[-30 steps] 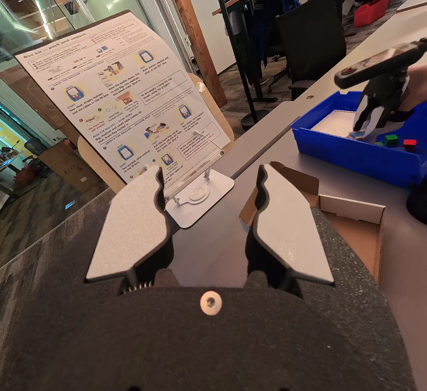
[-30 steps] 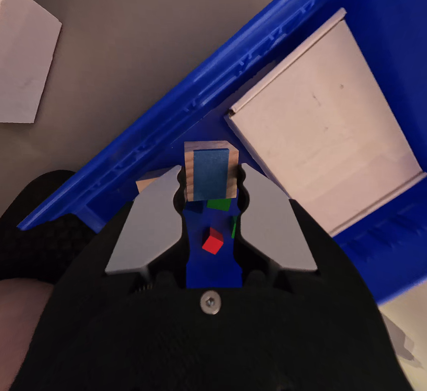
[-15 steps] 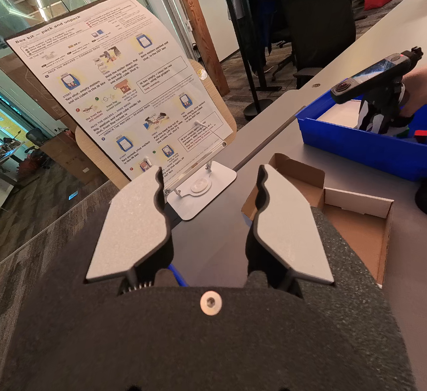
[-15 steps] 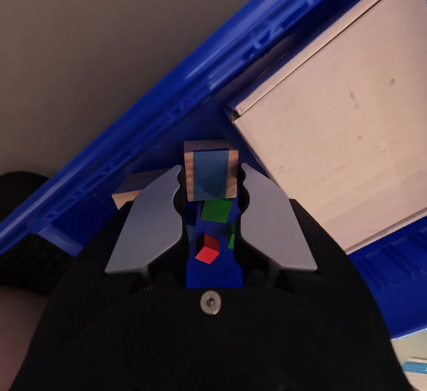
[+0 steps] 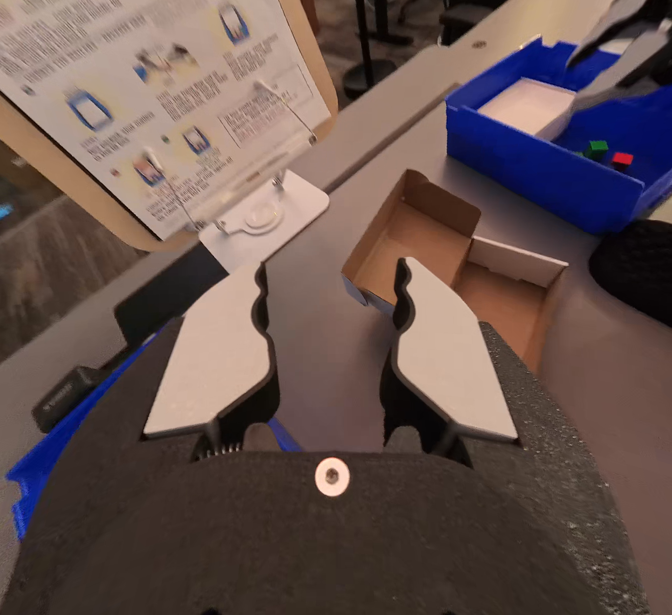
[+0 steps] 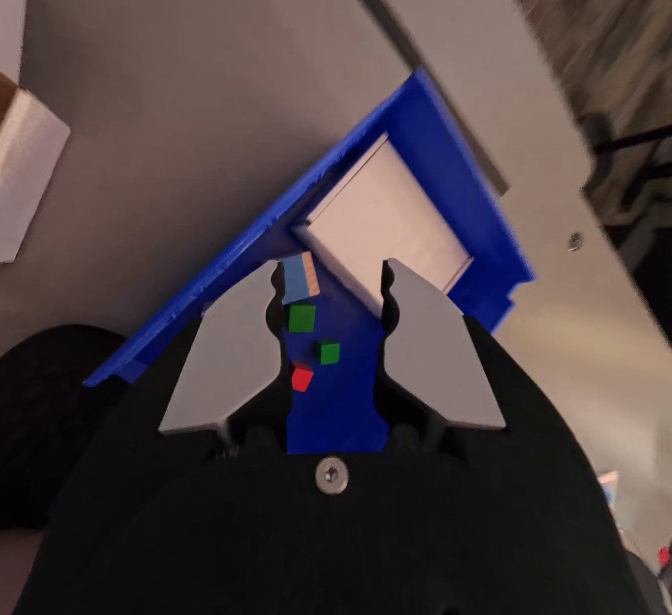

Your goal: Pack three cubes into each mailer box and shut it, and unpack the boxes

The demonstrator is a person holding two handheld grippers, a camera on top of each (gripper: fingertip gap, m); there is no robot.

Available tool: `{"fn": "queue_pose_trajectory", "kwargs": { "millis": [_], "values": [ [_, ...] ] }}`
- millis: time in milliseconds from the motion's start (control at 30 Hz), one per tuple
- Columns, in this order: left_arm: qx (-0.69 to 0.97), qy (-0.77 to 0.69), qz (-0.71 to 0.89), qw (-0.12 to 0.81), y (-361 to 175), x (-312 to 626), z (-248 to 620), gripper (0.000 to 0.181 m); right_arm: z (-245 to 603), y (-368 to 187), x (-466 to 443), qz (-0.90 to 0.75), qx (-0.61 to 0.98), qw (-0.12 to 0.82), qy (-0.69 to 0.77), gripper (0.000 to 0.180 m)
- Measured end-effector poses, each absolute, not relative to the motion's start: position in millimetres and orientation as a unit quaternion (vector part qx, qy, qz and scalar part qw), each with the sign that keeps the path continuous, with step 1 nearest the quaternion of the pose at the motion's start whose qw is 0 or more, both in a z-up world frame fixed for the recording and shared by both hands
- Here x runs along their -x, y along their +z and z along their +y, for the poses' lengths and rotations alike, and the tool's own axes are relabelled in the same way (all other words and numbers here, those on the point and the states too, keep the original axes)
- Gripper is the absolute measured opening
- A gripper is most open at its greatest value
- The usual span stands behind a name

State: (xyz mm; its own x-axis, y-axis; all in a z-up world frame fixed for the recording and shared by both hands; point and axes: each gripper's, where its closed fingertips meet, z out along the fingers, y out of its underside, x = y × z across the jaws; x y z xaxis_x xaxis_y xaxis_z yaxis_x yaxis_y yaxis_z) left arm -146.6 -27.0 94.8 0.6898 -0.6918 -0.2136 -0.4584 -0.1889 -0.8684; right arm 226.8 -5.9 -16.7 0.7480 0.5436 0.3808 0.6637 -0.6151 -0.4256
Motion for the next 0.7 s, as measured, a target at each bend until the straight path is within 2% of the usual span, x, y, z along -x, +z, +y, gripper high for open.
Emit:
{"fn": "queue_pose_trajectory", "kwargs": {
  "millis": [100,167,233,267,333,500,700],
  "values": [
    [0.784,-0.113,0.366,0.489,79.9,146.9,-16.9,0.07,3.8,17.3,-189.9,-0.352,0.857,0.366,-0.092,0.052],
    [0.802,-0.121,0.359,0.461,64.8,145.1,-12.1,0.07,13.4,30.8,-148.4,-0.367,0.83,0.419,-0.032,0.052],
    [0.82,-0.143,0.36,0.422,48.2,138.2,-12.7,0.064,18.7,30.2,-101.5,-0.374,0.817,0.435,0.062,0.048],
    [0.826,-0.165,0.366,0.395,40.1,131.5,-17.3,0.056,20.4,24.4,-81.4,-0.374,0.817,0.428,0.103,0.045],
    [0.834,-0.203,0.373,0.353,29.5,119.3,-24.3,0.054,24.8,1.7,-58.6,-0.361,0.838,0.386,0.135,0.039],
    [0.862,-0.157,0.371,0.307,0.3,122.8,-17.3,0.054,25.2,-57.2,-40.9,-0.375,0.877,0.28,0.105,0.038],
    [0.889,-0.125,0.379,0.223,-43.2,119.4,-19.2,0.052,19.3,-78.9,-33.5,-0.347,0.904,0.224,0.108,0.029]
  ]
}}
